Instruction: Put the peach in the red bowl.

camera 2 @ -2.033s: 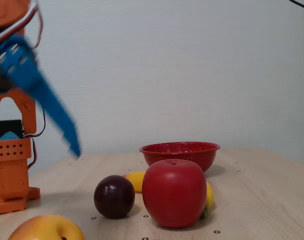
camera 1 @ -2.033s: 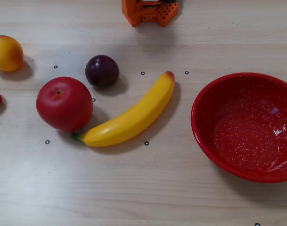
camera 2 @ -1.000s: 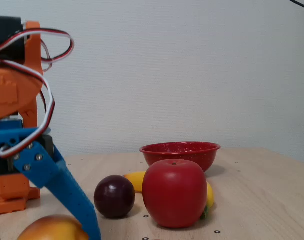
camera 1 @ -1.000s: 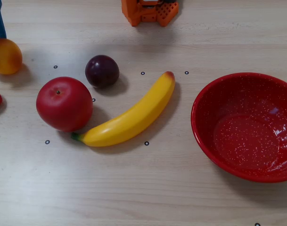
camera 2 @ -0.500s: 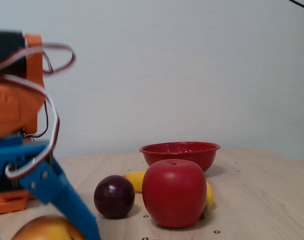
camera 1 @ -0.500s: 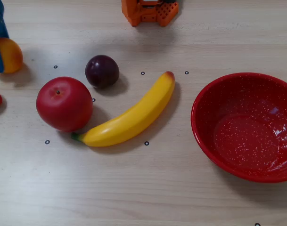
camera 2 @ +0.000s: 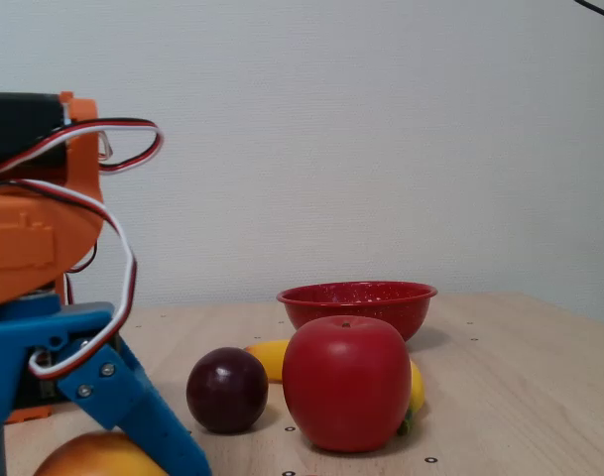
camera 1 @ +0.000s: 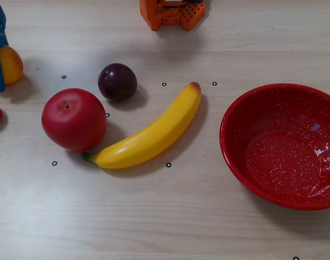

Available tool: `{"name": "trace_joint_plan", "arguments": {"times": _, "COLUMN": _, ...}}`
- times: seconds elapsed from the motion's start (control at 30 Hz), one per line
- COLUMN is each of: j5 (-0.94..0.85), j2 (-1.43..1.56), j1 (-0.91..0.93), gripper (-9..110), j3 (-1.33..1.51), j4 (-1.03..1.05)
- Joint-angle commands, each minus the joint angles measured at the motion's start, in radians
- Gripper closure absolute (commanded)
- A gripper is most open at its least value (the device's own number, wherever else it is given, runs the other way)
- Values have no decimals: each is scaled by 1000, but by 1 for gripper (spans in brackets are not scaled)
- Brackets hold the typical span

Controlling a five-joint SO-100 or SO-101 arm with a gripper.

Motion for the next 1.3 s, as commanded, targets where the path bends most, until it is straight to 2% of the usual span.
{"name": "trace_joint_plan", "arguments": {"times": 0.0, "j5": 26, "j2": 44, "j1": 28, "gripper": 75, "j3": -26, "j4": -29}}
{"name": "trace_joint_plan", "arguments": {"times": 0.07, "j5": 37, "j2": 44, "j1": 29, "gripper": 85, "j3": -25, "j4": -32}}
{"name": "trace_joint_plan", "arguments": {"times": 0.13, "j5": 60, "j2": 44, "j1": 32, "gripper": 101, "j3": -23, "j4": -34}}
{"name": "trace_joint_plan", "arguments": {"times": 0.37, "j5": -20, "j2": 114, "j1": 43, "gripper": 101, "j3": -75, "j4": 69}}
{"name": "trace_joint_plan", "arguments": {"times": 0.57, "j5": -112, "j2": 299, "j1": 86, "gripper": 101, "j3": -84, "j4": 232}}
{"name": "trace_joint_plan", "arguments": {"times": 0.8, "j5": -247, "j2": 535, "j1": 196, "gripper": 101, "j3": -81, "j4": 324}}
{"name": "trace_joint_plan", "arguments": {"times": 1.03, "j5": -502, "j2": 735, "j1": 462, "gripper": 101, "j3": -109, "j4": 370}}
{"name": "trace_joint_plan", "arguments": {"times": 1.27, "j5": -876, "j2": 839, "j1": 930, "gripper": 101, "j3": -124, "j4": 344}}
